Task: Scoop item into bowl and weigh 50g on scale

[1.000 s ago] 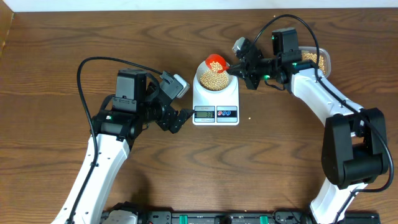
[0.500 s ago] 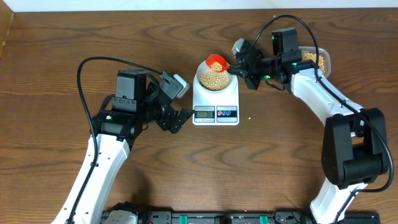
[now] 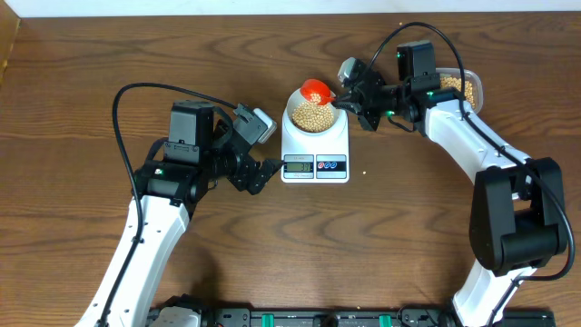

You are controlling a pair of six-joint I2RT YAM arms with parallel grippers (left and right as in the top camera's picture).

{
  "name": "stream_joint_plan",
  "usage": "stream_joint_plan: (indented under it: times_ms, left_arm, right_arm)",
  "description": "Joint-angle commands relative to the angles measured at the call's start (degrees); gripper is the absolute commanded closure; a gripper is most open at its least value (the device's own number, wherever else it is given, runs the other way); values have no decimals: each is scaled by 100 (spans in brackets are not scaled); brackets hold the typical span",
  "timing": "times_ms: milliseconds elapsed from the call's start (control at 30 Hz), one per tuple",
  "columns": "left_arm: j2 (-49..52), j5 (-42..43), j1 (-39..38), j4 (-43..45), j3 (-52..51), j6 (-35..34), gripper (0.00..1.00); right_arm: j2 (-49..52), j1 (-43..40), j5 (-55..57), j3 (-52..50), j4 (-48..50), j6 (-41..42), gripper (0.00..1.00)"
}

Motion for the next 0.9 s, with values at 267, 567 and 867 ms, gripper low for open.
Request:
stream_joint_plan:
  times_ms: [267,567,867]
  left_arm:
    - [-55,33,13,-2,-39,-28,11]
    - [-55,31,13,-2,-39,-28,11]
    - [-55,31,13,-2,-39,-28,11]
  right_arm:
    - [74,2,-37,-31,15,-691,99]
    - [74,-4,-35,-31,17,-693,99]
    - [74,-2,136,-31,11,-881,99]
